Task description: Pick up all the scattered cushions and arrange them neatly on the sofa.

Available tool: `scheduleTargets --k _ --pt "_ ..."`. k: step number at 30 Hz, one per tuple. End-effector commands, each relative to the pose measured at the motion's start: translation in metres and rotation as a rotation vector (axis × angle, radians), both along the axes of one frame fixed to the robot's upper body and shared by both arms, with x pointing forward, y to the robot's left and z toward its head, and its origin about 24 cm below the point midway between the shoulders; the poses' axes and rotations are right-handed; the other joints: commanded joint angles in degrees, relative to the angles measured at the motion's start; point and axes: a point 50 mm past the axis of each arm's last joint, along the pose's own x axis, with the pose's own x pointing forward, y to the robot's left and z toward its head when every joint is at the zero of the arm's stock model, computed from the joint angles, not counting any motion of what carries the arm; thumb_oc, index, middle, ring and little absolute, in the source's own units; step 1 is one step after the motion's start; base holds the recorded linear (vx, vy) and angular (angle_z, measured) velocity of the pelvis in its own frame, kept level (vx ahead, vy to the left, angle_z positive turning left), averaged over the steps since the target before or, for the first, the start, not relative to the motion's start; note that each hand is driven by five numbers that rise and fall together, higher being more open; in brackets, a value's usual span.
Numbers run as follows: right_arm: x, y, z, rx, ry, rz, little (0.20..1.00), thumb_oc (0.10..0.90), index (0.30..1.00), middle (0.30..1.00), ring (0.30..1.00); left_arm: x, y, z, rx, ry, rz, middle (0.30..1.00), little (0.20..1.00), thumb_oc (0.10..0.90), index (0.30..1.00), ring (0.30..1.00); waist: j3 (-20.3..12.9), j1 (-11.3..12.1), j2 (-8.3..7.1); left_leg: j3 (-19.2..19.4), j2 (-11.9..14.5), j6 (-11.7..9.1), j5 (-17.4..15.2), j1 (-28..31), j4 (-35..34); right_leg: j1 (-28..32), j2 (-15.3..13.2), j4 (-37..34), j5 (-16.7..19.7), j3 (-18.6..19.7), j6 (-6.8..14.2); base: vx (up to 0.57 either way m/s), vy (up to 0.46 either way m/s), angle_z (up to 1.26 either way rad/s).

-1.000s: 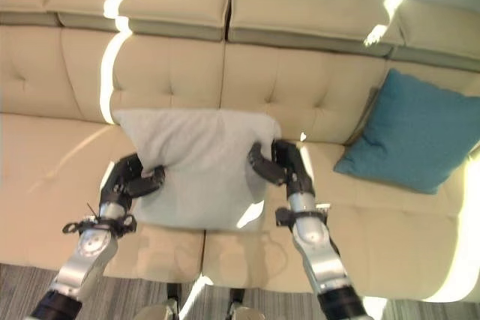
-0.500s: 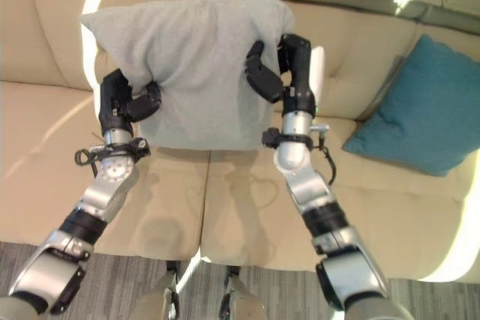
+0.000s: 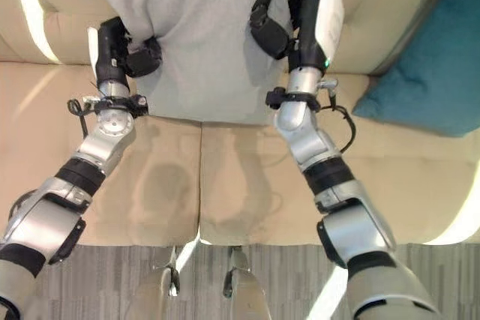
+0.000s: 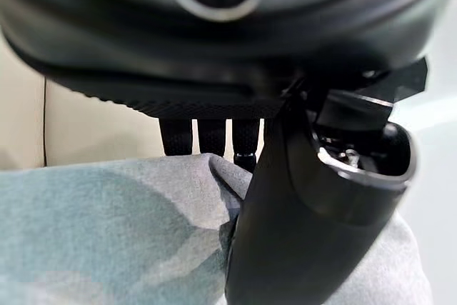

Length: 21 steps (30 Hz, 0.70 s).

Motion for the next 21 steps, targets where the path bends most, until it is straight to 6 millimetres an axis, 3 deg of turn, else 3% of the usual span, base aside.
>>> scheduleTargets --k 1,3,5,8,14,17,18,19,21 --pt "-0.014 0.043 0.055 -0.038 -0.22 0.202 0.9 0.8 0.9 0.9 0.9 -0.02 -0.067 0.084 0.071 -0.355 -0.298 0.9 0.9 0.8 0.9 0.9 -4.8 0.4 -0.25 0.0 -1.1 -5.3 -8.1 3.3 0.3 2.8 -0.4 -6.9 -1.1 -2.1 4.4 0.01 0.0 -0.21" --pt "-0.012 0.041 0.052 -0.042 -0.204 0.195 0.9 0.8 0.9 0.9 0.9 -0.02 -0.065 0.08 0.066 -0.345 -0.296 0.9 0.9 0.8 0.9 0.9 -4.8 0.5 -0.19 -0.1 -1.1 -5.3 -8.1 3.2 0.3 2.6 -0.4 -6.9 -1.1 -2.2 4.3 0.0 -0.007 0.21" --pt "-0.009 0.03 0.042 -0.06 -0.16 0.159 0.9 0.8 0.9 0.9 0.9 -0.015 -0.049 0.063 0.057 -0.288 -0.254 0.9 0.9 0.8 0.9 0.9 -4.8 0.6 -0.25 -0.3 -1.1 -5.5 -8.0 3.3 0.3 2.8 -0.3 -6.9 -1.2 -2.3 4.2 0.0 -0.018 0.29" --pt "-0.008 0.02 0.04 -0.077 -0.148 0.131 0.9 0.8 0.9 0.9 0.9 -0.013 -0.035 0.056 0.061 -0.264 -0.221 0.9 0.9 0.8 0.9 0.9 -5.0 0.7 -0.3 -0.4 -1.1 -5.6 -8.0 3.4 0.3 3.0 -0.3 -6.9 -1.2 -2.5 4.2 0.0 -0.02 -0.23" --pt "-0.018 -0.04 0.027 -0.132 -0.086 -0.009 0.9 0.8 0.9 0.9 0.9 -0.02 0.028 0.031 0.023 -0.212 -0.105 0.9 0.9 0.8 0.9 0.9 -5.8 1.3 -0.72 -0.7 -0.8 -5.7 -8.6 5.1 0.3 4.9 -0.1 -6.9 -2.0 -3.2 4.0 0.02 -0.033 0.09" --pt "-0.033 -0.077 0.003 -0.133 -0.03 -0.092 0.9 0.8 0.9 0.9 0.9 -0.033 0.064 0.002 -0.034 -0.16 -0.04 0.9 0.9 0.8 0.9 0.9 -6.4 1.5 -0.91 -0.8 -0.6 -5.7 -9.0 6.7 0.3 6.8 0.1 -6.9 -2.5 -3.6 3.9 0.04 -0.036 0.14" --pt "-0.034 -0.077 0.002 -0.133 -0.027 -0.092 0.9 0.8 0.9 0.9 0.9 -0.034 0.064 0.001 -0.034 -0.158 -0.04 0.9 0.9 0.8 0.9 0.9 -6.5 1.5 -0.92 -0.8 -0.6 -5.7 -9.0 6.8 0.3 6.8 0.1 -6.9 -2.5 -3.6 3.9 0.05 -0.054 0.18" --pt "-0.052 -0.11 -0.031 -0.122 0.067 -0.166 0.9 0.8 0.9 0.9 0.9 -0.053 0.098 -0.037 -0.093 -0.076 0.034 0.9 0.9 0.8 0.9 0.9 -7.2 1.8 -1.26 -1.0 -0.4 -5.7 -9.4 8.0 0.3 8.4 0.2 -6.9 -3.1 -4.0 3.8 0.04 -0.055 0.16" --pt "-0.063 -0.121 -0.051 -0.122 0.13 -0.182 0.9 0.8 0.9 0.9 0.9 -0.066 0.115 -0.06 -0.119 -0.021 0.073 0.9 0.9 0.8 0.9 0.9 -7.5 1.9 -1.46 -1.0 -0.2 -5.6 -9.7 8.8 0.3 9.4 0.2 -6.9 -3.4 -4.1 3.7 0.02 -0.046 0.11"
